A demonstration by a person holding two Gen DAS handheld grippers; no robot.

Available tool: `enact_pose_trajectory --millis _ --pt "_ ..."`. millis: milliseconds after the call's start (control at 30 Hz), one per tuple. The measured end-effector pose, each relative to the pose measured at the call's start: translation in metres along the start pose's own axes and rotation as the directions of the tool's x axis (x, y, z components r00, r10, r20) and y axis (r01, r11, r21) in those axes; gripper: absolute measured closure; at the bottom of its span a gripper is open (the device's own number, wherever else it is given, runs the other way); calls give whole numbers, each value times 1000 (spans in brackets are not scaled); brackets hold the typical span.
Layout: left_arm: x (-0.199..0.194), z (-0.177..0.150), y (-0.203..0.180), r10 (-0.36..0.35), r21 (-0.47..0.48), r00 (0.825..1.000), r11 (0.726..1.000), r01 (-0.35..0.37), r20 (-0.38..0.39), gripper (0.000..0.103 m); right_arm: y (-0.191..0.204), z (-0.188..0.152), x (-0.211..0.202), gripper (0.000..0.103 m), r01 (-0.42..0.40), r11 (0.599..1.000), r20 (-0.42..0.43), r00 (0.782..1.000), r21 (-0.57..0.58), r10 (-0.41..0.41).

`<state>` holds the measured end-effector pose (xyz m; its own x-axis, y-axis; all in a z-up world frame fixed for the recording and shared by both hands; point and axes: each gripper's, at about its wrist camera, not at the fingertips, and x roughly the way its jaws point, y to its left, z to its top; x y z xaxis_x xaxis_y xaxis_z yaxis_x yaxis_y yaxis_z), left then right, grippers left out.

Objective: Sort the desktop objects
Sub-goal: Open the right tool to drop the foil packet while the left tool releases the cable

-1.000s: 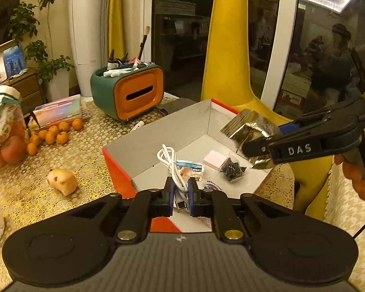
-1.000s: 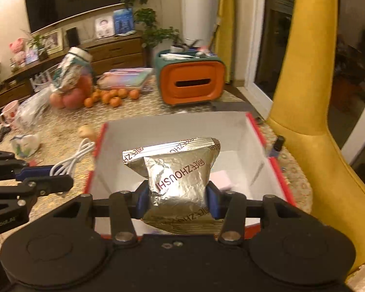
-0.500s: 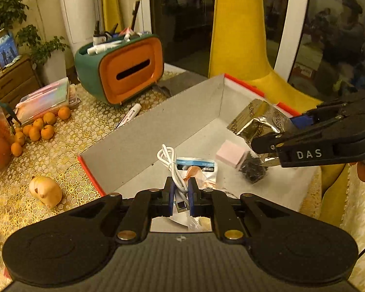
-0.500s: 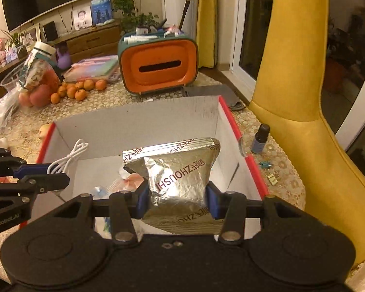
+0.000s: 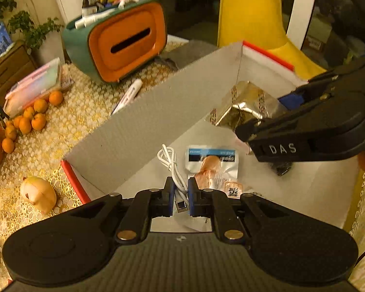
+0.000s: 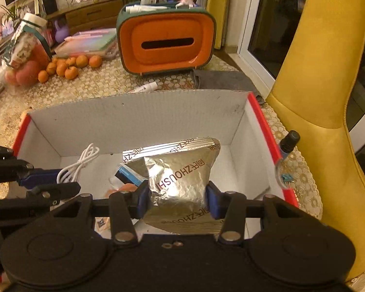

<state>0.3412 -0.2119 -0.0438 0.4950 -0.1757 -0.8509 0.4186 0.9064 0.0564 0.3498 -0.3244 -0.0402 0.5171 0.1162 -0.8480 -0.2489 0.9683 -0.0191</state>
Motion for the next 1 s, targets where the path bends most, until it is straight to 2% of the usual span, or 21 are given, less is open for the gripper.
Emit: enact_pose_trajectory --millis 233,467,667,1000 --pt "14 4 1 -11 0 998 1000 11 -62 93 3 12 15 57 12 1000 -44 999 -29 -13" --pt "25 8 -2 -17 1 994 1000 17 -106 93 10 9 30 57 33 997 -94 995 -75 -40" --pt "33 10 0 -11 17 990 1000 13 -137 93 6 7 33 57 13 998 -102 995 -59 -19" --pt "33 7 -1 -5 15 993 1000 7 -118 92 7 6 34 51 4 999 -109 994 -48 -9"
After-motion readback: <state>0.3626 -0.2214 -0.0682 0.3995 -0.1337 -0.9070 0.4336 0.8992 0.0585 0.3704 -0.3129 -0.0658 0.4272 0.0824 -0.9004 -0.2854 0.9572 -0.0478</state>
